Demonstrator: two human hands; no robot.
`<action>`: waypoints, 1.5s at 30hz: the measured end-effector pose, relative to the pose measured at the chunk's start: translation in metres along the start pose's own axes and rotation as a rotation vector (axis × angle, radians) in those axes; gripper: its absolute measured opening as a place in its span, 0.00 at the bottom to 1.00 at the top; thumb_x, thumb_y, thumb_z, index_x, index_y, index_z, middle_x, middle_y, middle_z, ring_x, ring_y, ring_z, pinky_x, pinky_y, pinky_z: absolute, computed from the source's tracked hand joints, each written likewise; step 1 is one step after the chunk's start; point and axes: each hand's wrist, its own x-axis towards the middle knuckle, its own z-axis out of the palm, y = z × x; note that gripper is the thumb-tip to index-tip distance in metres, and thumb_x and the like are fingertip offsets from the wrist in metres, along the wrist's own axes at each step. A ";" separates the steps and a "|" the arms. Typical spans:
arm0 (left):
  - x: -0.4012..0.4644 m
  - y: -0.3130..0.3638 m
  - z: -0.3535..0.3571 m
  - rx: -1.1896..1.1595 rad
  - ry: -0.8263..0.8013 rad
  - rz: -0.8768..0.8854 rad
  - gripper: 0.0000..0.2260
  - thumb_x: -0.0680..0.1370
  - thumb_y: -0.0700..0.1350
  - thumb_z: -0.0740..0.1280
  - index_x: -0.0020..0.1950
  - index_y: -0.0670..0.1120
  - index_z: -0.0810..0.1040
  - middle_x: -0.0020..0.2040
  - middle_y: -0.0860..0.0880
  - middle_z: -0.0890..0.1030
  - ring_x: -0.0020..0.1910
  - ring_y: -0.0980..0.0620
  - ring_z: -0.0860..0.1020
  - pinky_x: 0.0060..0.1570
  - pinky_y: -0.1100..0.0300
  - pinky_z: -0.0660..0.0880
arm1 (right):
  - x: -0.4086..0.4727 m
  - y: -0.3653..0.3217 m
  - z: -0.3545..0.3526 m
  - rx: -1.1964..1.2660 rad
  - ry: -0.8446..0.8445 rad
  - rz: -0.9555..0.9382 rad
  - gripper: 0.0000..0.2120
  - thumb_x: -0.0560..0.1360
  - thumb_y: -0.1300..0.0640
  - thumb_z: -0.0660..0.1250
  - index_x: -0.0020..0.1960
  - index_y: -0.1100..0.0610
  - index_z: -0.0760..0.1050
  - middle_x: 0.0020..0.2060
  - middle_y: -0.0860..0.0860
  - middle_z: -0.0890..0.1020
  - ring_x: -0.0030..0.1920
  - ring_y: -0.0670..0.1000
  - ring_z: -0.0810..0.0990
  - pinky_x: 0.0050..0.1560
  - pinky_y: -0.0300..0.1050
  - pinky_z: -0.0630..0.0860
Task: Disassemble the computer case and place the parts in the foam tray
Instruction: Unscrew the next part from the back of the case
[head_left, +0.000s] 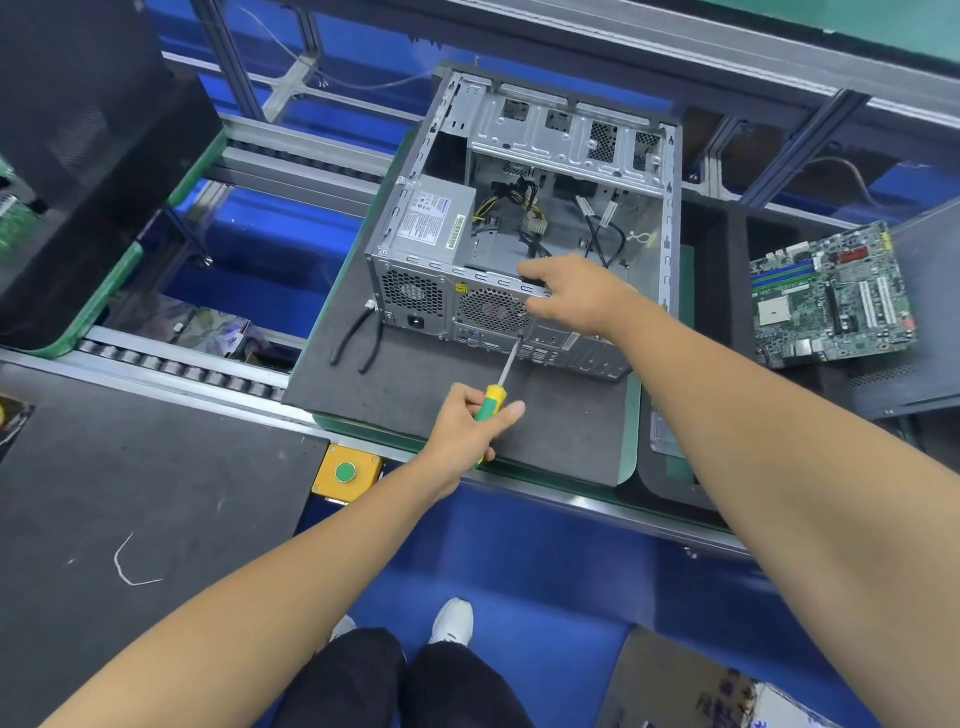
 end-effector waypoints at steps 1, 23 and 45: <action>0.001 0.000 -0.001 -0.025 0.023 0.015 0.19 0.76 0.53 0.76 0.51 0.43 0.71 0.44 0.46 0.76 0.29 0.57 0.75 0.27 0.63 0.74 | 0.000 0.000 0.000 0.002 0.002 0.002 0.12 0.75 0.54 0.64 0.39 0.49 0.60 0.30 0.50 0.67 0.31 0.51 0.64 0.33 0.48 0.60; 0.005 0.000 0.005 -0.022 -0.027 0.003 0.18 0.85 0.58 0.59 0.49 0.44 0.77 0.37 0.51 0.79 0.28 0.58 0.74 0.29 0.64 0.72 | 0.001 0.003 0.003 -0.007 0.031 -0.006 0.08 0.74 0.54 0.64 0.43 0.56 0.65 0.29 0.50 0.65 0.30 0.50 0.62 0.32 0.47 0.58; 0.002 0.001 0.006 -0.130 -0.029 -0.034 0.20 0.78 0.56 0.73 0.59 0.46 0.71 0.50 0.47 0.77 0.32 0.58 0.75 0.28 0.61 0.73 | 0.001 0.004 0.003 -0.019 0.034 0.006 0.08 0.74 0.52 0.63 0.43 0.53 0.65 0.29 0.50 0.67 0.30 0.51 0.64 0.33 0.47 0.61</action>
